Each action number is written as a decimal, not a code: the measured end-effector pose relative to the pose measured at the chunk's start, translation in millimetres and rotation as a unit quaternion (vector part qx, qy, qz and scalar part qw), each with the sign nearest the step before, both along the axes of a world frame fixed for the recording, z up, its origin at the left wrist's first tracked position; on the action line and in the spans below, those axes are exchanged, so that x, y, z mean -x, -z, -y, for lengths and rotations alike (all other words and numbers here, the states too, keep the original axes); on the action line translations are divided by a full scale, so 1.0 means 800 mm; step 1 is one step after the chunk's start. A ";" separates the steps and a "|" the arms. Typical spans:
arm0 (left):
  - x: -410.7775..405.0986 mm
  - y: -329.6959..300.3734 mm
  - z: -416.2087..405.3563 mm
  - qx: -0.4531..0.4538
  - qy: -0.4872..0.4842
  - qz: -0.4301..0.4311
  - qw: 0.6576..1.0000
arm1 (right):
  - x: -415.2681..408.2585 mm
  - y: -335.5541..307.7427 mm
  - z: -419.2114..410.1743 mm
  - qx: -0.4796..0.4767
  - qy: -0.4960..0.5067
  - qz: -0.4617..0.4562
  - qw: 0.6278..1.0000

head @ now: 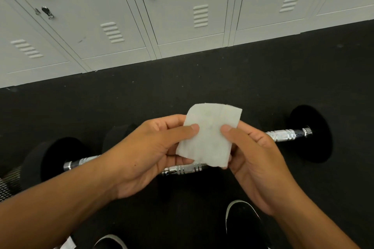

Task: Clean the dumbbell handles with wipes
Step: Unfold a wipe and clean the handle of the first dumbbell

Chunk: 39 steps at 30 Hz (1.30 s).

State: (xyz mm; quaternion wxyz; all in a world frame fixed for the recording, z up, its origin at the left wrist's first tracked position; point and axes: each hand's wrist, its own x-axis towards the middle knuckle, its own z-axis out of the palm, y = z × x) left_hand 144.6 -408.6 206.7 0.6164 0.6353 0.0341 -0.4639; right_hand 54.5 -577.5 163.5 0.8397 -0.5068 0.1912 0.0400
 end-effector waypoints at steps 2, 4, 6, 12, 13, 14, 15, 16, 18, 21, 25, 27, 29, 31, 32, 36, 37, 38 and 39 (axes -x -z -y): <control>-0.003 0.003 0.002 0.005 -0.025 0.010 1.000 | -0.001 0.001 0.000 0.021 -0.012 0.017 1.000; -0.004 0.005 0.004 0.017 -0.039 0.010 0.999 | -0.002 0.001 0.000 0.032 -0.009 0.024 0.999; -0.006 0.006 0.004 0.023 -0.034 0.015 0.999 | -0.004 0.002 0.002 0.013 0.006 0.028 1.000; -0.012 0.012 0.003 0.045 -0.012 -0.007 0.999 | -0.007 0.003 0.009 -0.039 0.015 0.014 0.999; -0.013 0.013 0.003 0.046 -0.004 -0.011 0.999 | -0.008 0.003 0.010 -0.035 0.012 0.010 0.999; -0.014 0.015 0.002 0.044 0.002 -0.010 0.999 | -0.009 0.003 0.012 -0.030 0.010 0.006 0.999; -0.015 0.017 0.002 0.039 0.004 -0.004 0.999 | -0.010 0.003 0.013 -0.027 0.010 0.004 1.000; -0.015 0.018 0.001 0.032 0.001 0.003 0.999 | -0.011 0.004 0.013 -0.023 0.013 0.003 1.000; -0.016 0.021 0.000 0.020 -0.010 0.015 1.000 | -0.012 0.005 0.012 -0.003 0.017 0.006 1.000; -0.017 0.020 -0.002 0.017 -0.014 0.030 0.999 | -0.013 0.009 0.009 0.023 0.017 0.012 1.000; -0.016 0.020 -0.002 0.022 -0.009 0.028 0.999 | -0.012 0.007 0.008 -0.007 0.025 0.038 0.999; -0.017 0.020 -0.001 0.021 -0.007 0.020 1.000 | -0.014 0.005 0.010 -0.016 0.024 0.041 0.999; -0.018 0.022 0.000 0.013 -0.004 0.014 1.000 | -0.015 0.007 0.011 -0.002 0.034 0.045 0.998; -0.019 0.023 0.000 0.004 -0.003 0.009 1.000 | -0.016 0.011 0.010 0.025 0.064 0.054 0.996; -0.019 0.024 0.001 0.001 -0.002 0.009 1.000 | -0.016 0.014 0.011 0.047 0.072 0.066 0.994; -0.019 0.025 0.002 -0.006 0.012 0.047 0.999 | -0.015 0.021 0.016 0.151 0.036 0.106 0.982; -0.019 0.024 0.002 -0.007 0.016 0.064 0.998 | -0.015 0.021 0.018 0.179 0.024 0.101 0.978; -0.018 0.023 0.003 -0.015 0.024 0.090 0.996 | -0.015 0.023 0.018 0.208 0.015 0.095 0.973; -0.017 0.022 0.003 -0.032 0.034 0.131 0.990 | -0.015 0.024 0.018 0.237 0.012 0.089 0.967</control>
